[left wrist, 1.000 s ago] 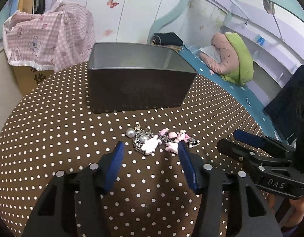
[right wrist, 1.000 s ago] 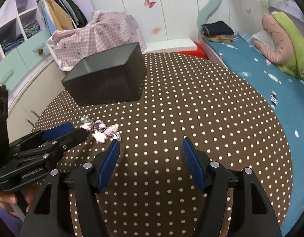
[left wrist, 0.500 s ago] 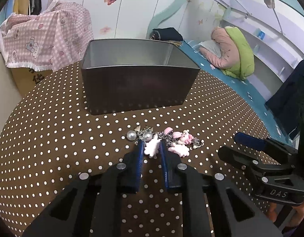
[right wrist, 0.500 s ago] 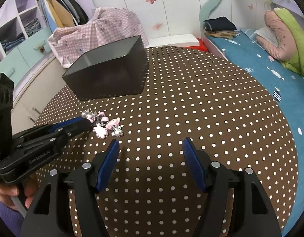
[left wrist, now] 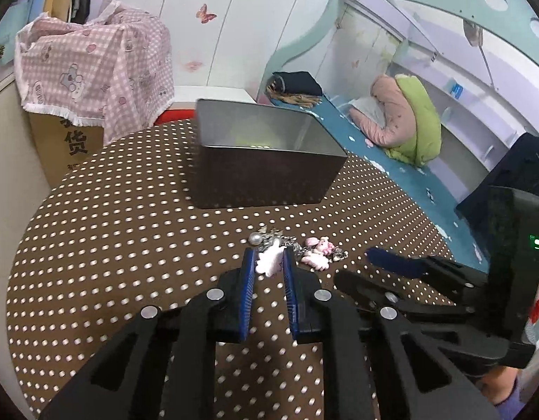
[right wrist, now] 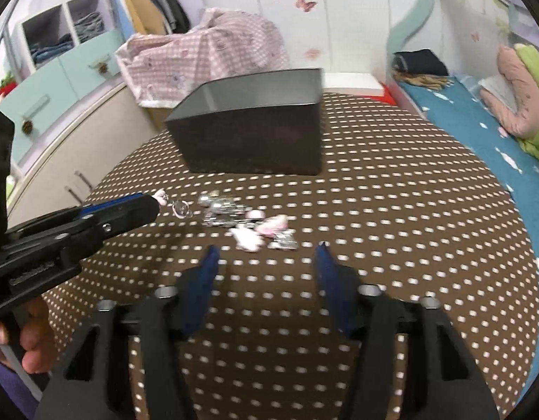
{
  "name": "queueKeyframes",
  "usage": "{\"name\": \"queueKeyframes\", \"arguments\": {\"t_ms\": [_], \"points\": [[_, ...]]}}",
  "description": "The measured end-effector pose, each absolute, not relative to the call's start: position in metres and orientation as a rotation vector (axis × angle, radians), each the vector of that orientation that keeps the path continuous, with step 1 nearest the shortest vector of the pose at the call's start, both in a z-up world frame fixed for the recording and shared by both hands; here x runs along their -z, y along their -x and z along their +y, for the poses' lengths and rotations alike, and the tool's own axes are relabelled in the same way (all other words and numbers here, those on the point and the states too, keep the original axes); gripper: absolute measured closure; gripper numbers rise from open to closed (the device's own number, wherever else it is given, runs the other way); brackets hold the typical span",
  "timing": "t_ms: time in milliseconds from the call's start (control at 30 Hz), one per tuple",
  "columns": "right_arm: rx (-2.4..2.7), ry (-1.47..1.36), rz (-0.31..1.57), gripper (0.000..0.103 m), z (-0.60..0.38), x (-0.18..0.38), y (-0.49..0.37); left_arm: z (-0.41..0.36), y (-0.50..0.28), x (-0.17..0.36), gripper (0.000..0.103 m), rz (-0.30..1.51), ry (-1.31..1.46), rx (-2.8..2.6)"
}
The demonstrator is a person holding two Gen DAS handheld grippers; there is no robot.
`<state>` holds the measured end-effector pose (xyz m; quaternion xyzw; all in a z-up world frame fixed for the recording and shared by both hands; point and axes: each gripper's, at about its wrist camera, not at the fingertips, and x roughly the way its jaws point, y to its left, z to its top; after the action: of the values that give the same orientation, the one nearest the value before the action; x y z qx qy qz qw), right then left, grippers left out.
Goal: Organize jewelry
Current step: 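Grasp the white bunny charm with the left tool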
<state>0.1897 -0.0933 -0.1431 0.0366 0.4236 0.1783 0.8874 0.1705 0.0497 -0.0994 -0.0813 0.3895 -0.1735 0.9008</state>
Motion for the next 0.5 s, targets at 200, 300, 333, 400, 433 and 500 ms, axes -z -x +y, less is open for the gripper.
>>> {"name": "queueKeyframes", "arguments": {"t_ms": [200,300,333,400,433,500], "points": [[-0.395,-0.068,0.914,0.067,-0.076,0.153,-0.199,0.066,-0.164,0.101,0.088,0.813,0.175,0.35],[-0.376,-0.06,0.915,0.067,-0.071,0.153,-0.206,0.07,-0.164,0.107,0.088,0.825,0.181,0.348],[-0.372,-0.055,0.916,0.067,-0.069,0.153,-0.208,0.071,-0.165,0.108,0.088,0.828,0.186,0.35],[-0.364,-0.033,0.917,0.067,-0.065,0.153,-0.212,0.072,-0.166,0.11,0.088,0.833,0.191,0.351],[-0.36,-0.018,0.917,0.067,-0.063,0.153,-0.214,0.073,-0.168,0.112,0.088,0.837,0.194,0.354],[-0.342,0.035,0.915,0.072,-0.055,0.153,-0.216,0.073,-0.169,0.113,0.088,0.841,0.198,0.355]]}}
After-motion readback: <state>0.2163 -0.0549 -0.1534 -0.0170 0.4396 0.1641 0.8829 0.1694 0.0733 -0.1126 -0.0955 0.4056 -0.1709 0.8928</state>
